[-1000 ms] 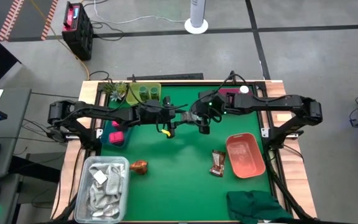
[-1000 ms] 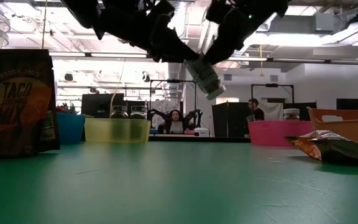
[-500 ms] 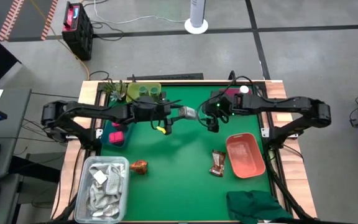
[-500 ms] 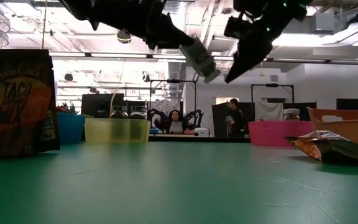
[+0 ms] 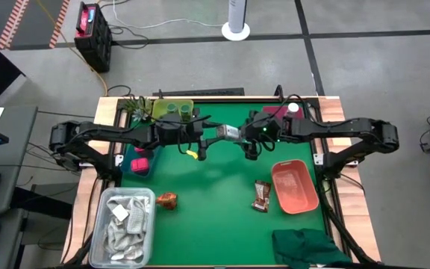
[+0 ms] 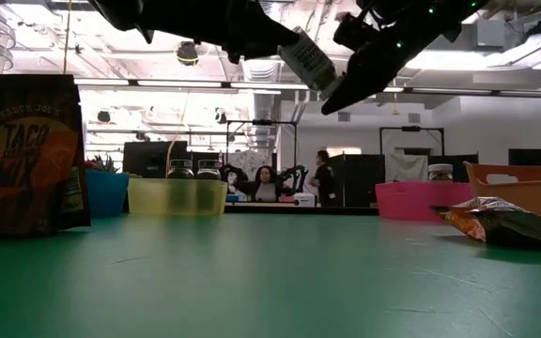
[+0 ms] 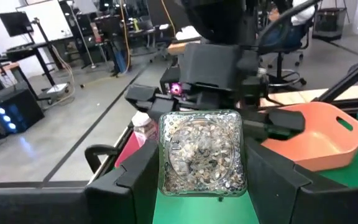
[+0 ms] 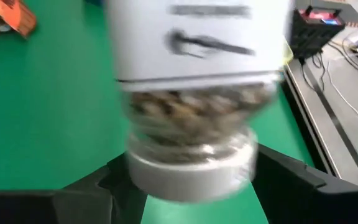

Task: Sort spices by type
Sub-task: Adjust the white seasoning bottle into the red bin

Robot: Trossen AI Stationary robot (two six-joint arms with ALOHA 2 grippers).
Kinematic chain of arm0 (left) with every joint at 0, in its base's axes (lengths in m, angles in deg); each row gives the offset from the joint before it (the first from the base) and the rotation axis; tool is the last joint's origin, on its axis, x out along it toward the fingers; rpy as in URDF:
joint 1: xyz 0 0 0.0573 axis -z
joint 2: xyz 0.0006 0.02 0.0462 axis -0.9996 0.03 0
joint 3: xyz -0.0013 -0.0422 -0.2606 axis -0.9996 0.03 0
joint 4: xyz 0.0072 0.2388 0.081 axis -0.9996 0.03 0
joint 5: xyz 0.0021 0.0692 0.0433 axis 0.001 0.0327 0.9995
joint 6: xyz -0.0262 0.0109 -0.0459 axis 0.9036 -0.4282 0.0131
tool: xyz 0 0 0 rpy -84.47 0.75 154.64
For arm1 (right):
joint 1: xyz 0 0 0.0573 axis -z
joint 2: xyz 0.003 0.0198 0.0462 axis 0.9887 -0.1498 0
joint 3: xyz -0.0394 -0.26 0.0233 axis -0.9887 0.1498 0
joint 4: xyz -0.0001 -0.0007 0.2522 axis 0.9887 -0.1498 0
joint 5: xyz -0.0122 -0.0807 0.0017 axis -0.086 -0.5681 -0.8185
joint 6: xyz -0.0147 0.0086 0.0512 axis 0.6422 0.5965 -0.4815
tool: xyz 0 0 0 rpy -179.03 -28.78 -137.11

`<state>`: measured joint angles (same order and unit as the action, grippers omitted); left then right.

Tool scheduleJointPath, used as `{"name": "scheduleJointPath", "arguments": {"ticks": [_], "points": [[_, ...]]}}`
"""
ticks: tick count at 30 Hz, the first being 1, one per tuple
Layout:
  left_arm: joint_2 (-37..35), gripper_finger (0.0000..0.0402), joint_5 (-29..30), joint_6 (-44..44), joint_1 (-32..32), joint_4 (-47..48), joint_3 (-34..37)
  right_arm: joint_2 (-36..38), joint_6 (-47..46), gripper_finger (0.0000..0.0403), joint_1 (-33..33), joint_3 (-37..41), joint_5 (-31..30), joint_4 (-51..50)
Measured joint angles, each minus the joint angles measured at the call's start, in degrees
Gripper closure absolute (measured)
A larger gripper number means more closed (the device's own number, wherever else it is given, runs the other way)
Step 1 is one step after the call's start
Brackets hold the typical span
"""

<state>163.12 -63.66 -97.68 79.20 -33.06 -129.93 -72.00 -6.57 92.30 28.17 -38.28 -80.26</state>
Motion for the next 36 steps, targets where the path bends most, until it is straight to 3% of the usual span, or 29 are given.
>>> {"name": "scheduleJointPath", "arguments": {"ticks": [16, 22, 25, 31, 36], "points": [[0.0, 0.0213, 0.1, -0.7, 0.0, 0.2, 0.0, 0.0, 0.6, 0.0122, -0.8, -3.7, 0.4, -3.4], [0.0, 0.0213, 0.2, -0.7, 0.0, 0.3, 0.0, 0.0, 0.2, 0.0175, -0.7, -4.2, 0.3, -5.3], [0.0, 0.0213, 0.3, -0.7, 0.0, 0.9, 0.0, 0.0, 0.2, 0.0176, -0.7, -4.3, 0.3, -6.0], [0.2, 0.0173, 0.7, 0.5, 0.0, 4.2, 0.0, -0.1, 0.4, 0.0176, -0.8, -4.3, 0.3, -8.2], [-0.3, 0.0146, 3.8, 1.5, 0.0, 8.8, -0.1, -0.1, -0.4, 0.0176, -0.2, -7.8, 0.1, -17.3]]}}
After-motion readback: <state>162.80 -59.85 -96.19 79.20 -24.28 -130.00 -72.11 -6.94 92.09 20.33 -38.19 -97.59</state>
